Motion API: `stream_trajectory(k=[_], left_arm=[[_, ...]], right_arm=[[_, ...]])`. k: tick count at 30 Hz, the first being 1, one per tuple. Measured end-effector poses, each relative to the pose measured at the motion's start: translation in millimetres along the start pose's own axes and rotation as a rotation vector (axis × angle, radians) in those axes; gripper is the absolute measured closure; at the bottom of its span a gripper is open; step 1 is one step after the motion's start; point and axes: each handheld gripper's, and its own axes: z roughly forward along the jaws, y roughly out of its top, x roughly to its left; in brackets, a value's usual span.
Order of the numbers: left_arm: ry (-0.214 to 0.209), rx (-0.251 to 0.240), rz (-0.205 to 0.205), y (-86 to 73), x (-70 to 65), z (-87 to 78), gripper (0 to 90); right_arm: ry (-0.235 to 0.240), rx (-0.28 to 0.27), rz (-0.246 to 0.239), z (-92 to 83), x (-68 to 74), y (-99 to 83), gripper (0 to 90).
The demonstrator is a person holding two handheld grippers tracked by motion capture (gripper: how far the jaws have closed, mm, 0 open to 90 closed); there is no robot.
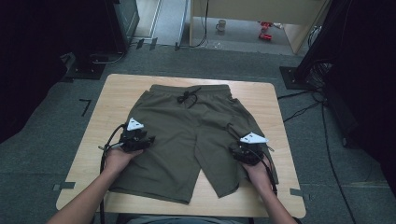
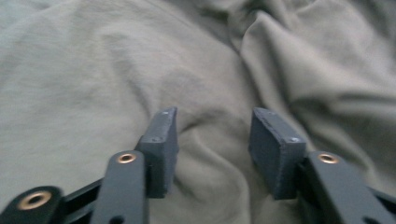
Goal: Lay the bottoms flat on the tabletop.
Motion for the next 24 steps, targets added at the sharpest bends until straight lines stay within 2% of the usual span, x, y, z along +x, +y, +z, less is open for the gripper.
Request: stream_trajectory(k=[3, 8, 11, 13, 15, 19, 21, 24], left_arm=[[-0.007, -0.009, 0.004, -3.1, -3.5, -5.7, 52.1], [-0.016, -0.034, -0.005, -8.3, -6.5, -15.9, 49.4], [-0.004, -0.035, 0.01, -13.5, -6.4, -21.0, 47.7], [0.001, -0.037, 0.012, -16.6, -4.2, -25.2, 46.9], [0.002, -0.036, 0.005, -19.4, -0.6, -28.6, 46.7], [0.004, -0.022, -0.027, -25.5, 8.3, -30.3, 46.8], [0.005, 0.007, -0.03, -28.4, 11.7, -27.7, 46.8], [0.003, 0.003, -0.02, -29.9, 12.5, -27.5, 46.6]], right_arm=[[-0.003, 0.001, -0.005, -7.8, 11.0, -7.4, 46.6], [0.026, 0.003, -0.035, -19.4, 32.5, -18.3, 45.7], [0.04, 0.005, -0.033, -24.2, 37.3, -22.6, 41.7], [0.053, 0.011, -0.038, -26.5, 38.9, -24.0, 42.4], [0.068, 0.016, -0.047, -29.0, 37.0, -23.1, 49.2], [0.026, -0.041, -0.012, -35.0, 21.9, -17.4, 50.1], [0.011, -0.017, -0.024, -34.0, 12.5, -16.0, 49.8], [0.009, 0.002, -0.035, -31.9, 2.3, -18.8, 48.5]])
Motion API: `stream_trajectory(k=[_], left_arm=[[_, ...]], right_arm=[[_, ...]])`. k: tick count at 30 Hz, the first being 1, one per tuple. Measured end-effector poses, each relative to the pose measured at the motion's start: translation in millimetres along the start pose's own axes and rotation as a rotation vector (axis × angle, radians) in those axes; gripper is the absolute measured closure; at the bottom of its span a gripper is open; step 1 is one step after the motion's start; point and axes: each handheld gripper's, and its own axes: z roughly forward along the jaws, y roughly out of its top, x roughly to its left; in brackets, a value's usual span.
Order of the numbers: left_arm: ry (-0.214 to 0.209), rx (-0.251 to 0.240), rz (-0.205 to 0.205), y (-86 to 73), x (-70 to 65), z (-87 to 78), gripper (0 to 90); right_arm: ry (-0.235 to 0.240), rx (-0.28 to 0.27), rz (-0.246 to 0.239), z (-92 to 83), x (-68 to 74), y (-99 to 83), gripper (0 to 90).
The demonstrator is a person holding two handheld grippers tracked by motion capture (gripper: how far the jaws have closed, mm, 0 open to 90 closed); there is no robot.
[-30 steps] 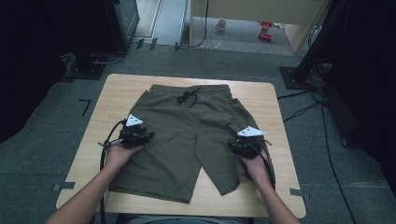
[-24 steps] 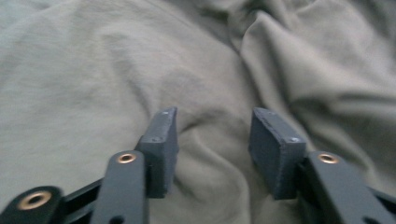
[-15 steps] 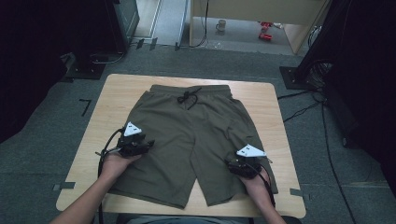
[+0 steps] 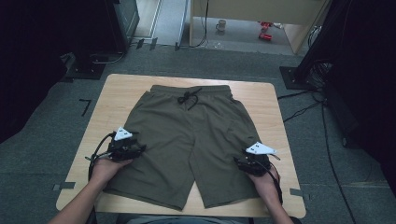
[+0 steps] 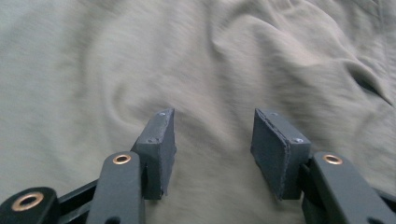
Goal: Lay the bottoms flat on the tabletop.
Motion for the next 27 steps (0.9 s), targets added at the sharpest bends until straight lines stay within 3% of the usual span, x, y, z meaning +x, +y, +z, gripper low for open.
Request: stream_trajectory(k=[5, 16, 19, 27], left_arm=[[0.018, 0.001, 0.048, -2.9, 0.7, -2.1, 49.1], [0.029, -0.026, 0.01, -11.0, 17.4, -10.3, 54.6], [0.02, -0.037, -0.036, -12.8, 23.3, -12.7, 54.9], [0.035, -0.022, -0.038, -15.8, 16.2, -16.9, 54.2]], right_arm=[[0.022, 0.019, -0.003, -1.2, -8.9, -7.4, 44.3], [0.041, -0.001, -0.015, -14.1, -30.6, -20.3, 46.7], [0.041, -0.001, -0.014, -13.7, -35.1, -19.7, 47.4], [0.024, 0.001, 0.0, -16.1, -26.1, -22.1, 44.4]])
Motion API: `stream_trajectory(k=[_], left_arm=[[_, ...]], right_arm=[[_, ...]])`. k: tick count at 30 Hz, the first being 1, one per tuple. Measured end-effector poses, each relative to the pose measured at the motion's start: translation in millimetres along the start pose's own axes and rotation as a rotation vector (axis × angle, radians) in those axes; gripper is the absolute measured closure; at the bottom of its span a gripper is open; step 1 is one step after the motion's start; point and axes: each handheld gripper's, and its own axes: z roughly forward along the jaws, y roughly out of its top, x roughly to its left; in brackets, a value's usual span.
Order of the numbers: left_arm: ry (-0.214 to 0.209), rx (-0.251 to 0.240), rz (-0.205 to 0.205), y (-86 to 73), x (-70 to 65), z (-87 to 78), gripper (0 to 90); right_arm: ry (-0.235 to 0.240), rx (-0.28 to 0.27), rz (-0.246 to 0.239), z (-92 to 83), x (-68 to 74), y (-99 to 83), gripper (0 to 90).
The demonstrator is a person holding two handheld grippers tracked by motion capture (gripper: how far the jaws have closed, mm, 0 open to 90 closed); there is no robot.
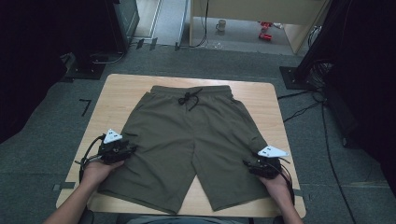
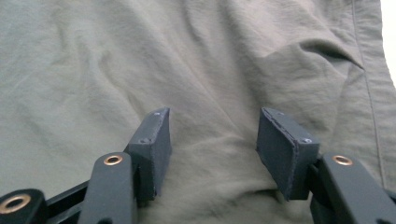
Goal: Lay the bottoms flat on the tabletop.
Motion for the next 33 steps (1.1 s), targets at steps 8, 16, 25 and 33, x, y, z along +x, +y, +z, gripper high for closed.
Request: stream_trajectory(k=[8, 16, 25, 33], left_arm=[[-0.019, -0.021, -0.015, 7.2, -0.2, -0.7, 45.4], [-0.042, -0.029, -0.015, 18.2, 6.1, -2.2, 40.4], [-0.021, -0.044, 0.001, 31.9, 23.8, -4.7, 36.7], [0.02, -0.035, -0.029, 38.0, 54.9, 0.9, 36.6]], right_arm=[[0.003, -0.024, 0.038, -3.2, -1.5, 5.0, 43.2], [0.004, -0.033, 0.058, -0.6, -7.8, 21.5, 40.7], [-0.009, -0.035, 0.026, 5.5, -22.7, 40.1, 40.4], [-0.036, -0.045, 0.065, 13.7, -48.5, 50.7, 40.6]])
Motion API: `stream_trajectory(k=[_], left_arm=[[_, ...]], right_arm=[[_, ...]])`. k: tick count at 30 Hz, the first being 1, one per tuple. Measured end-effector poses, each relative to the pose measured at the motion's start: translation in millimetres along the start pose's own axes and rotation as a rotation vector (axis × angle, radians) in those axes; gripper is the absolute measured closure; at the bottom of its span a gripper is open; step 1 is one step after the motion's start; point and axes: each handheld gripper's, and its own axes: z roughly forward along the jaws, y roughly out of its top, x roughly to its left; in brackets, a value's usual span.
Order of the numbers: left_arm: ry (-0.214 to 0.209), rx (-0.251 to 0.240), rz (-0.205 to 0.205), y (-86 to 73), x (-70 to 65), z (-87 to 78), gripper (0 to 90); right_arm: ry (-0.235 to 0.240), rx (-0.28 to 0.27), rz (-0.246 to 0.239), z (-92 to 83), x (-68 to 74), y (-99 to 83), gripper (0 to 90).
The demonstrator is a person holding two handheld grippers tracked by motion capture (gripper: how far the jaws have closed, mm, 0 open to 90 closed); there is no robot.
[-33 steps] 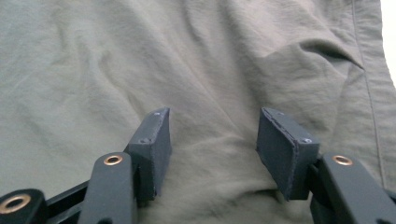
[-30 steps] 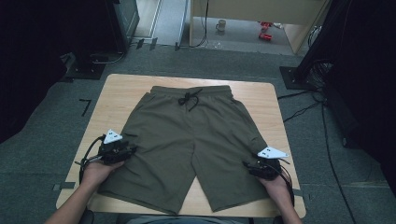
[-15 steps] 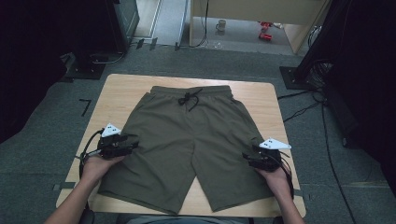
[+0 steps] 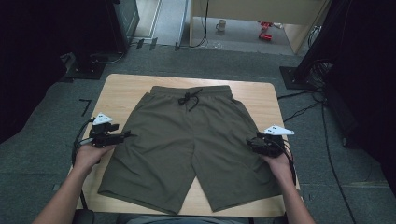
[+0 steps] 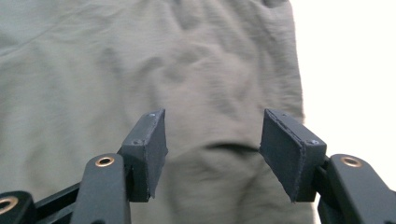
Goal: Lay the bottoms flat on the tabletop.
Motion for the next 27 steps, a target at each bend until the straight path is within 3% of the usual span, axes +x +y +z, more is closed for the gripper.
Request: stream_trajectory(k=[9, 13, 16, 19, 22, 23, 27], left_arm=[[0.059, 0.005, -0.033, -2.6, 33.1, 4.7, 37.3], [0.082, -0.02, -0.038, -3.2, 45.6, 4.7, 38.0], [0.107, -0.008, -0.041, -4.8, 52.7, 7.7, 38.6], [0.139, -0.001, -0.042, -6.8, 57.1, 11.6, 40.0], [0.142, 0.026, -0.038, -9.2, 57.0, 17.1, 40.5], [0.149, 0.018, -0.018, -10.2, 55.5, 18.5, 39.8], [0.151, 0.006, -0.013, -10.3, 50.0, 21.4, 39.2]], right_arm=[[-0.065, -0.004, 0.052, 12.0, -34.3, 0.2, 42.0], [-0.136, -0.013, 0.042, 13.9, -50.9, -0.5, 44.6], [-0.173, -0.026, 0.08, 13.4, -65.6, -1.6, 46.7], [-0.197, -0.005, 0.128, 16.4, -77.4, -6.8, 47.1], [-0.212, 0.016, 0.143, 19.8, -81.4, -11.2, 47.1], [-0.207, 0.024, 0.147, 21.1, -81.5, -12.2, 47.0], [-0.186, 0.036, 0.116, 25.1, -74.6, -10.8, 43.5]])
